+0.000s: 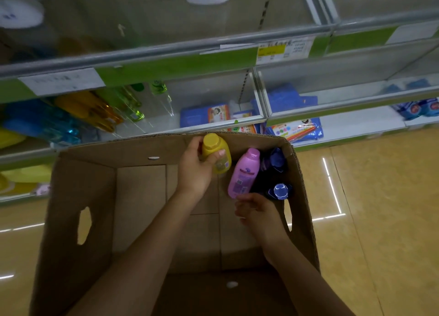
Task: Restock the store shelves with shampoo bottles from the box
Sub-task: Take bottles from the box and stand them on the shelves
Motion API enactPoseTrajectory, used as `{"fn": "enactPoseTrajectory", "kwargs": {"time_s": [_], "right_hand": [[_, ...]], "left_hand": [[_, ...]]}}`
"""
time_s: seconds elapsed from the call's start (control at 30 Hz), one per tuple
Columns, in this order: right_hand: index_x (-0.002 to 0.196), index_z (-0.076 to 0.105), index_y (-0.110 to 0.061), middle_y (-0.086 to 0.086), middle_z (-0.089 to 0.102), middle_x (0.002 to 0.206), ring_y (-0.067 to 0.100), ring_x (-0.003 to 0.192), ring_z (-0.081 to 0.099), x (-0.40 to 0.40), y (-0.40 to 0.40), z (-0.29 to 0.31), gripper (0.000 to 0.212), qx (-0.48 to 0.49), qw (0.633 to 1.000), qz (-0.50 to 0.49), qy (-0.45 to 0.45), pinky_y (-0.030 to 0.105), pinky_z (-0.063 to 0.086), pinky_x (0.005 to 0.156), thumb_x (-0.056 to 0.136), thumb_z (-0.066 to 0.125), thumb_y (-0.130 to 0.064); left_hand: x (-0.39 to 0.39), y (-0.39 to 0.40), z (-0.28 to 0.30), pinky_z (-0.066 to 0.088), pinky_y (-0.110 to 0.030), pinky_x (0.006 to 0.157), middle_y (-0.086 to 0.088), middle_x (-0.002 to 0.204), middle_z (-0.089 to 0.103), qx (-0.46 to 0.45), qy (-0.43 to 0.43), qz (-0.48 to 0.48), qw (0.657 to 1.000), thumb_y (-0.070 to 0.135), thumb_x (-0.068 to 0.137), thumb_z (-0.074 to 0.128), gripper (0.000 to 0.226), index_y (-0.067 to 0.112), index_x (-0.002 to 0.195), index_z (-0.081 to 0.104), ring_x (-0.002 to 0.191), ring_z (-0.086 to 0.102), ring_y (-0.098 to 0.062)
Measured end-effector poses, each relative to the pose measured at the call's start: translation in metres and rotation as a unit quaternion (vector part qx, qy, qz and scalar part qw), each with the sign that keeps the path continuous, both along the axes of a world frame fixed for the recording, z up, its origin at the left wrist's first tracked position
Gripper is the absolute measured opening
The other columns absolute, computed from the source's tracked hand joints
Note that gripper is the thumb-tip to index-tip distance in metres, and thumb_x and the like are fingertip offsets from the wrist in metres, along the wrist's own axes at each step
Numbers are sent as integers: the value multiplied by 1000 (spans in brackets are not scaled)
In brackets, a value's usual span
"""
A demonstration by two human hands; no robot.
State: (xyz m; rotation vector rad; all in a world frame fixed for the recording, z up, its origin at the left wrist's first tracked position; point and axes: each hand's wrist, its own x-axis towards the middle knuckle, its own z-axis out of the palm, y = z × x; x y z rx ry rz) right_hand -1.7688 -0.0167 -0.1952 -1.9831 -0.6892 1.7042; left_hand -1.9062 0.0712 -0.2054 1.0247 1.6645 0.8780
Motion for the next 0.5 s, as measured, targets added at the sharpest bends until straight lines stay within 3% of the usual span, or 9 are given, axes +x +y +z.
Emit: {"fn": "enactPoseTrajectory", "kwargs": {"time_s": [0.1,0.2,0.27,0.37,0.4,0.5], "right_hand": [[89,63,-22,9,59,119,27,111,58,-6,2,15,21,4,1000,7,1,35,51,90,93,55,-3],[90,65,-19,8,60,113,23,103,59,-14,8,38,22,29,999,20,-6,35,52,90,94,52,-2],[99,68,-10,9,63,103,19,92,61,-20,10,53,20,51,998,26,-7,31,52,85,93,52,1],[104,67,-10,12,67,104,26,96,65,-31,14,81,20,82,995,59,-25,36,53,88,93,54,1],[102,67,-10,14,67,104,26,94,65,-35,15,91,21,87,995,51,-20,35,53,86,92,53,2],[104,64,-3,13,62,92,15,74,58,-46,18,129,26,112,993,44,12,16,48,63,92,45,11]], "left_hand": [[-16,3,30,49,-28,85,11,91,66,33,-10,-1,999,12,79,73,26,22,98,60,87,62,-11],[-32,4,70,48,-20,79,11,89,65,57,-12,-14,998,11,79,72,25,22,97,59,84,61,-8],[-41,2,98,48,-22,79,8,90,66,69,-13,-24,997,11,80,72,24,20,98,60,86,62,-12],[-56,-4,140,50,-26,81,2,95,68,91,-10,-28,995,13,81,71,25,13,105,62,90,64,-15],[-61,-6,154,50,-25,81,1,95,68,100,-6,-31,994,14,82,71,26,12,106,62,89,64,-15],[-75,-16,197,50,-20,77,6,92,67,127,-8,-29,992,13,82,70,21,17,101,61,85,63,-9]]}}
